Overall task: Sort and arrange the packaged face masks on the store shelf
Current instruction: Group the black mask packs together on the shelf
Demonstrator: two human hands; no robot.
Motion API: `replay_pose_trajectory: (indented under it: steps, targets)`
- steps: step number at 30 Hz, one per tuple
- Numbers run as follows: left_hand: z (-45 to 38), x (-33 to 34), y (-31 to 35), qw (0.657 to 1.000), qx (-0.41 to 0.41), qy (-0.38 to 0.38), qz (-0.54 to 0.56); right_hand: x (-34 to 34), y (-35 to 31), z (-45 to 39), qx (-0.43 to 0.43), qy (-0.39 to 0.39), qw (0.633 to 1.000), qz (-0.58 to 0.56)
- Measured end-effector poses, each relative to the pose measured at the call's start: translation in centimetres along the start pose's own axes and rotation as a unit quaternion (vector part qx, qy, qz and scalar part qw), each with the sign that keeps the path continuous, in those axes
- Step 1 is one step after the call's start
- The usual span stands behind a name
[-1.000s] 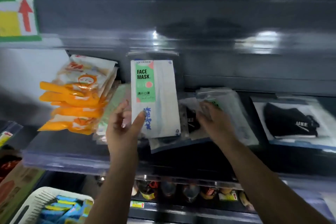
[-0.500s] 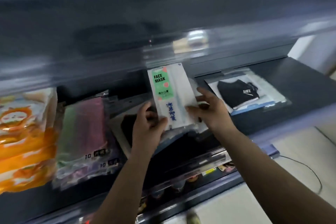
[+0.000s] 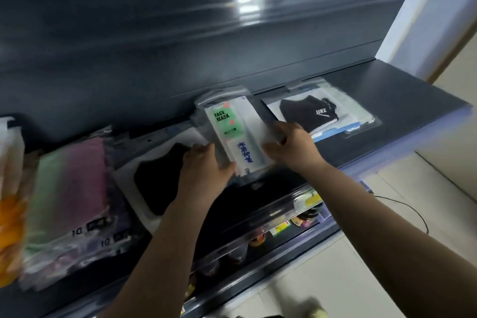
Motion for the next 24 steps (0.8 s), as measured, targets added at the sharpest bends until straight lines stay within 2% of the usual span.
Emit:
replay_pose_trajectory:
  steps: [3, 7, 10, 14, 17, 24]
  targets:
    - [0.0, -0.2, 0.7, 0.993, -0.03, 0.039, -0.108, 0.7, 0.5, -0.7, -0.014, -0.036, 0.999, 0.026]
    - [0.0, -0.3, 3.9, 0.986, -0.021, 0.093, -0.136, -1.5, 0.4, -1.1, -0.072, -0.033, 0.996, 0.044]
    - [-0.3, 0.6, 7.7, 0.984, 0.01, 0.106, -0.145, -4.8, 1.5, -1.5, -0.123, -0.009, 0.986, 0.11]
    - [-1.0, 3.1, 13.1, 0.983, 0.039, 0.105, -0.142, -9.2, 4.8, -2.1, -0.149, -0.006, 0.966, 0.212]
    - [-1.8, 5.6, 16.8, 0.982, 0.05, 0.092, -0.156, -12.1, 7.9, -2.6, -0.131, -0.03, 0.956, 0.261]
    - [-3.7, 10.3, 21.7, 0.987, 0.039, 0.051, -0.148, -15.2, 14.1, -3.5, -0.09, -0.079, 0.96, 0.254]
Point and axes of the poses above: each hand's wrist, its own z-axis away from the middle knuckle, its own x-axis out of the palm, y = z × x, the point moved 7 cm from there along -z, towards the middle knuckle, and after that the axes turned 6 degrees about -z, right-handed, at the moved point
